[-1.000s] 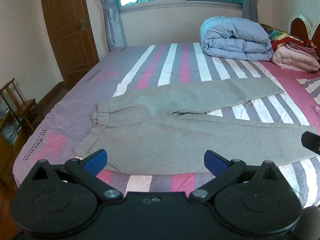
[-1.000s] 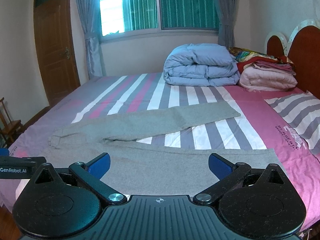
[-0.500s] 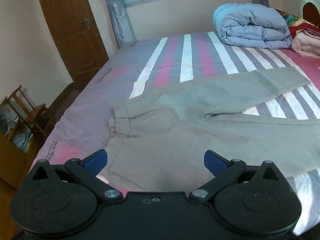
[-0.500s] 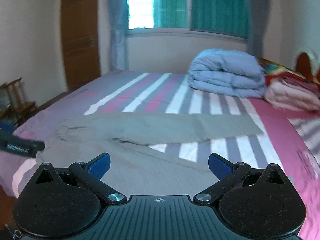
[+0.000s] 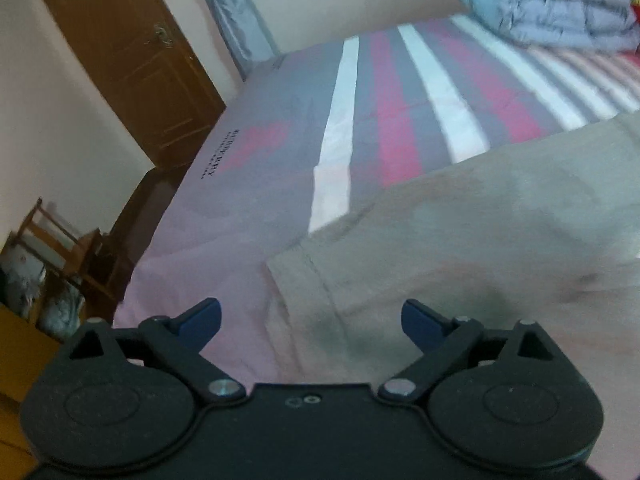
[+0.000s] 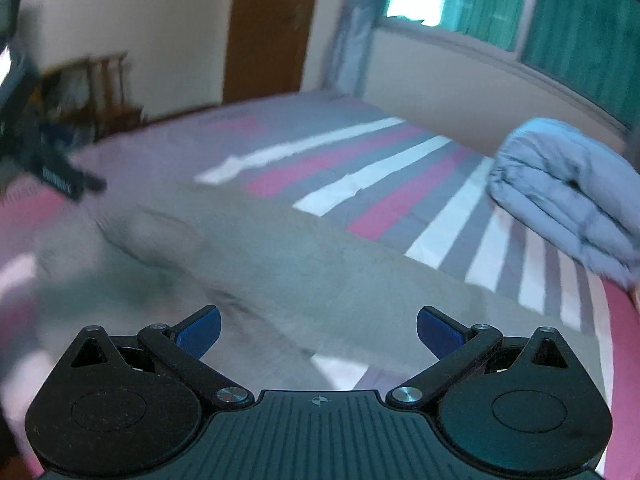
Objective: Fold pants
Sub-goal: 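Grasp the waistband corner with the left tool while the right tool grasps the other corner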
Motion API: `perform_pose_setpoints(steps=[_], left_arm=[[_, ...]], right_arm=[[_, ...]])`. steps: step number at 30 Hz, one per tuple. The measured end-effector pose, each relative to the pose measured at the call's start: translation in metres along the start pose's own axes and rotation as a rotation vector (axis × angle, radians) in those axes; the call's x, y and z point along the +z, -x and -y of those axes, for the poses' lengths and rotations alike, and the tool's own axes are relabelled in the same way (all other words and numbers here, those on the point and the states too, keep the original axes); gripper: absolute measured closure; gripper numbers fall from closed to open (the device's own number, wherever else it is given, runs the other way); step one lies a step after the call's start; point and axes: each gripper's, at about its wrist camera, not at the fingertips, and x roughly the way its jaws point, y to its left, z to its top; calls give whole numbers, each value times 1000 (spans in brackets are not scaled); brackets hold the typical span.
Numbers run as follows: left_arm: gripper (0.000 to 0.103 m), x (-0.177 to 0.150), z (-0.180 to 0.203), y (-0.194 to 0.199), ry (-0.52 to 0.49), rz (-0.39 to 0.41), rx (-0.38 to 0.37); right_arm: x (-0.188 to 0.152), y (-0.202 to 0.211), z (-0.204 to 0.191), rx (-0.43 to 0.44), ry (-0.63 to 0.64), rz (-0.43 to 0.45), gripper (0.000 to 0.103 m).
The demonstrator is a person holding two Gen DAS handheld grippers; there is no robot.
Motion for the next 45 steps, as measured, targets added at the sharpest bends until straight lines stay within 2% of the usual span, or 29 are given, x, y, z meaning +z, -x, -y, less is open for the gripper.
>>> perform_pose_setpoints(steps=[5,12,14,16,18,21,23,24,26,27,28,29,30,31,32,33,34,37,40,45], left_arm=[[25,25,-18,-71,-37,-55,-40],[28,41,-28,-146,-93,-125,-121],[28,39,-30,-163,-123,-140,-113],[24,38,-35,-175,-124,-151,-123],[22,29,-37,-186,-120,-172,-173],[10,23,-39,-195,-135,-179,-204],[9,16,-41,-199,-130,-186,-233],[11,14,-43,-200,-114,-194,-254],[31,19,-51,-201,-68,-201,-313],[58,20,-55,-199,-41,-200,-353],[70,19,-57,-199,-27,-203,-374],[71,18,-52,-194,-38,-191,-359],[77,17,-48,-190,-57,-176,-344],[85,16,-45,-187,-60,-166,-338],[88,14,-42,-181,-46,-160,-338],[91,11,-41,-176,-28,-154,-338],[92,11,-42,-172,-16,-141,-332],[93,5,-48,-151,20,-80,-313],[93,3,-56,-119,62,-18,-302],[93,-3,-70,-46,40,96,-318]], right_arm=[[25,-94,25,63,106,-82,0],[56,-201,58,125,146,-149,0],[64,-222,62,130,162,-163,0],[71,-240,63,134,185,-175,0],[77,-258,62,151,220,-194,0],[88,-283,58,183,243,-211,0],[92,-297,56,215,242,-231,0],[94,-304,56,222,242,-247,0],[94,-318,56,226,252,-282,0],[94,-324,55,229,246,-301,0],[93,-329,56,238,237,-323,0],[93,-332,55,241,231,-332,7],[94,-332,54,262,227,-338,17],[95,-329,53,292,218,-338,39],[97,-326,51,303,214,-340,60],[98,-323,48,292,223,-340,72],[99,-321,45,274,240,-343,90],[100,-311,40,253,269,-337,97],[99,-290,36,225,267,-282,98],[93,-218,24,193,267,-174,98]])
